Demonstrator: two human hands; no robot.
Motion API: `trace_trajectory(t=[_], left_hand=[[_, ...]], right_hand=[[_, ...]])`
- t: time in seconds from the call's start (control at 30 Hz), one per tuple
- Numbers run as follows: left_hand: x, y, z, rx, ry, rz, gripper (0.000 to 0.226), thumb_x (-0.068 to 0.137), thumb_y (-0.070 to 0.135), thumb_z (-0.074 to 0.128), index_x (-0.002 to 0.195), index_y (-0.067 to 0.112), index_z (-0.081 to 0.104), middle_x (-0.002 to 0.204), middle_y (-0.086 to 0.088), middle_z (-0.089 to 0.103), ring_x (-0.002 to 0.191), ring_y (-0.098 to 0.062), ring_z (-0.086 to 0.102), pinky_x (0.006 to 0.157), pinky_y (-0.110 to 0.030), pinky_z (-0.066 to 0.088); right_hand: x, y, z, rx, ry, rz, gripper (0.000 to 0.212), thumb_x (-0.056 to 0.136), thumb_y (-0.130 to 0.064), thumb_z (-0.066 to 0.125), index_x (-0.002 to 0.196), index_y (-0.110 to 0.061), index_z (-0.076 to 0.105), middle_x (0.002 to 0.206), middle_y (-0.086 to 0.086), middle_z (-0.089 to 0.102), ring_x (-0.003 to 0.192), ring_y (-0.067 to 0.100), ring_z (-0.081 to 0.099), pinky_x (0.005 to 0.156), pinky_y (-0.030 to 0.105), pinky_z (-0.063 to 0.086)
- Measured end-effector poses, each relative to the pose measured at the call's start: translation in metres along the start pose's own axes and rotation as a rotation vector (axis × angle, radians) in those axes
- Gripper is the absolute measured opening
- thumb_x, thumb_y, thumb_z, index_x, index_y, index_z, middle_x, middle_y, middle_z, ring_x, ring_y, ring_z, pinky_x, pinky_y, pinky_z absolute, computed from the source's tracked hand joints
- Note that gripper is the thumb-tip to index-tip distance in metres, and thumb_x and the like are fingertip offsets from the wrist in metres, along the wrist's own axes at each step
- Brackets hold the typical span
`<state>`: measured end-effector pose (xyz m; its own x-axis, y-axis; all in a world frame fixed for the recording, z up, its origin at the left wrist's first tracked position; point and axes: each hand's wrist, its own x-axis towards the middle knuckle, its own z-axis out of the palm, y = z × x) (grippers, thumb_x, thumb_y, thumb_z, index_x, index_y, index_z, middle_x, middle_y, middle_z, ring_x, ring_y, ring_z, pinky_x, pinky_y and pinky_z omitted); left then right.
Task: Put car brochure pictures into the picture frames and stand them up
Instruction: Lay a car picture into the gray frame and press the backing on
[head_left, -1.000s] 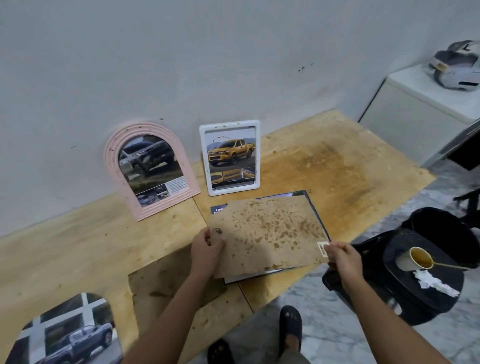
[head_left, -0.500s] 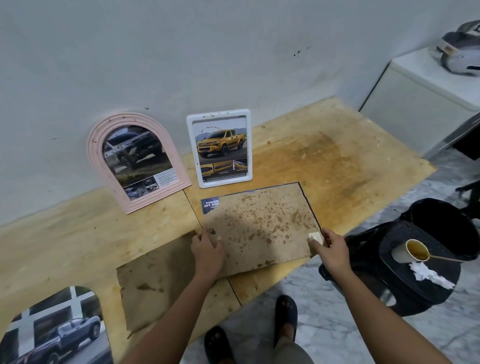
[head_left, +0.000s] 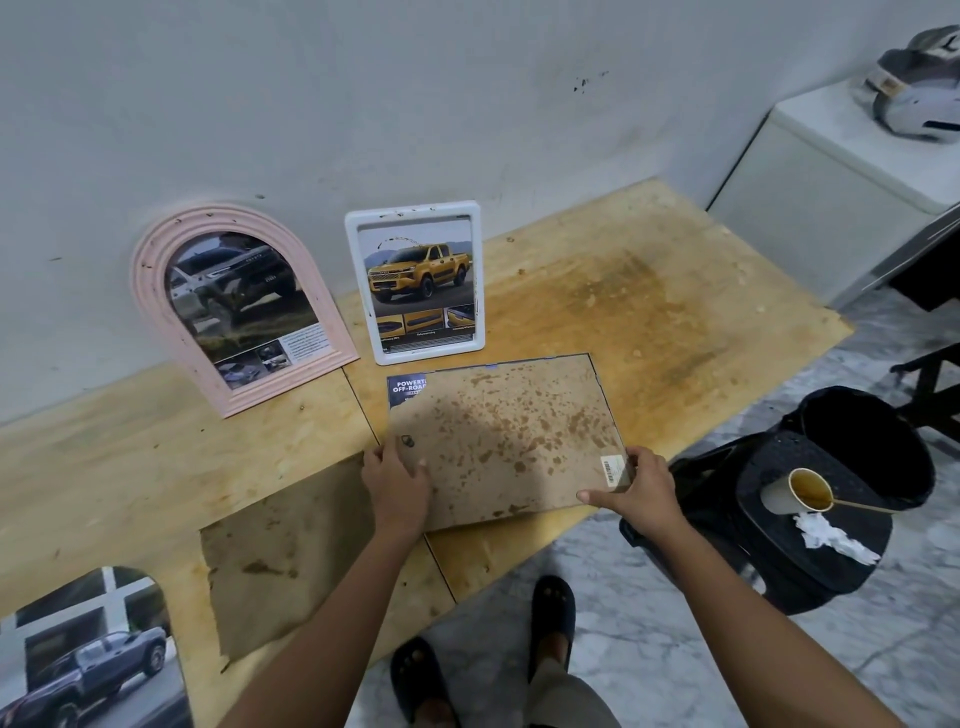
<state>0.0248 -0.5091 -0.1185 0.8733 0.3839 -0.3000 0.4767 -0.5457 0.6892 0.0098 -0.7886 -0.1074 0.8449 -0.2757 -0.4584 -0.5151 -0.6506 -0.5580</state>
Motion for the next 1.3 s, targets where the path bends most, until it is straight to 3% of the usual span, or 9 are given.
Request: trace_trajectory(t=[0.1,0.3,0.4,0.5,0.63,0.97,1.07,1.17,1.3], left_hand=[[0.0,0.0,0.001,0.003,0.009,0.001,0.056,0.091,0.019,0.058,0.14,0.005,0.036,0.141,-0.018,0.032,0.132,-0.031,0.029,0.106,-0.04,0.031],[-0.002,0.005,0.002,0.12,0.06,0.074,0.051,0.092,0.016,0.055,0.138,0.004,0.034,0.145,-0.018,0.026,0.135,-0.03,0.024,0.109,-0.038,0.03],[-0.011,-0.003,0.017,0.355,-0.023,0.257,0.06,0.099,0.033,0.025,0.148,0.002,0.012,0.156,-0.017,0.004,0.145,-0.03,0.0,0.118,-0.04,0.009],[-0.014,-0.014,0.032,0.447,-0.066,0.282,0.086,0.083,0.059,-0.008,0.148,0.002,-0.006,0.156,-0.017,-0.013,0.141,-0.026,-0.022,0.114,-0.035,-0.016],[-0.014,-0.01,0.039,0.532,-0.116,0.282,0.107,0.068,0.077,-0.023,0.144,0.002,-0.019,0.151,-0.018,-0.027,0.137,-0.027,-0.032,0.109,-0.031,-0.028],[-0.008,-0.003,0.036,0.598,-0.235,0.198,0.109,0.064,0.081,-0.022,0.139,0.001,-0.03,0.144,-0.018,-0.04,0.133,-0.028,-0.038,0.109,-0.038,-0.025],[-0.007,-0.003,0.035,0.602,-0.257,0.179,0.104,0.074,0.08,-0.011,0.139,0.001,-0.03,0.143,-0.019,-0.041,0.131,-0.027,-0.039,0.11,-0.039,-0.022],[-0.008,-0.003,0.035,0.598,-0.241,0.195,0.111,0.059,0.08,-0.027,0.137,0.002,-0.031,0.138,-0.017,-0.045,0.132,-0.028,-0.039,0.109,-0.038,-0.023],[-0.009,-0.006,0.038,0.592,-0.202,0.211,0.112,0.06,0.08,-0.028,0.139,0.001,-0.025,0.143,-0.019,-0.037,0.135,-0.029,-0.033,0.11,-0.038,-0.022]], right_hand=[[0.009,0.004,0.002,0.008,0.011,0.048,0.097,0.044,-0.056,0.086,0.12,-0.017,0.043,0.119,0.006,0.047,0.113,0.028,0.046,0.094,0.048,0.045],[0.017,-0.011,-0.003,-0.034,-0.065,0.136,0.086,0.06,-0.042,0.086,0.124,-0.012,0.036,0.128,0.008,0.037,0.12,0.028,0.037,0.098,0.044,0.039],[0.016,-0.029,-0.003,-0.268,-0.018,0.01,0.08,0.067,-0.037,0.081,0.129,-0.015,0.035,0.137,0.008,0.03,0.128,0.027,0.03,0.101,0.041,0.034],[0.014,-0.039,0.01,-0.385,-0.142,-0.256,0.096,0.078,-0.046,0.069,0.148,-0.017,0.01,0.156,0.009,-0.001,0.143,0.03,0.001,0.116,0.046,0.016],[0.013,-0.031,0.026,-0.518,-0.233,-0.245,0.105,0.081,-0.068,0.049,0.148,-0.018,-0.015,0.153,0.01,-0.029,0.14,0.029,-0.028,0.115,0.046,-0.006],[0.026,-0.068,0.026,-0.547,-0.337,-0.031,0.106,0.08,-0.045,0.067,0.147,-0.013,-0.009,0.153,0.014,-0.026,0.141,0.035,-0.023,0.117,0.05,0.002],[0.027,-0.072,0.027,-0.576,-0.353,-0.007,0.107,0.081,-0.046,0.067,0.146,-0.011,-0.01,0.151,0.016,-0.028,0.14,0.036,-0.023,0.117,0.051,0.002],[0.026,-0.067,0.028,-0.537,-0.337,-0.02,0.104,0.08,-0.048,0.066,0.147,-0.014,-0.007,0.152,0.013,-0.029,0.14,0.034,-0.025,0.117,0.049,0.0],[0.023,-0.056,0.029,-0.524,-0.318,-0.033,0.107,0.079,-0.057,0.061,0.148,-0.023,-0.013,0.151,0.004,-0.033,0.14,0.026,-0.028,0.116,0.047,0.0]])
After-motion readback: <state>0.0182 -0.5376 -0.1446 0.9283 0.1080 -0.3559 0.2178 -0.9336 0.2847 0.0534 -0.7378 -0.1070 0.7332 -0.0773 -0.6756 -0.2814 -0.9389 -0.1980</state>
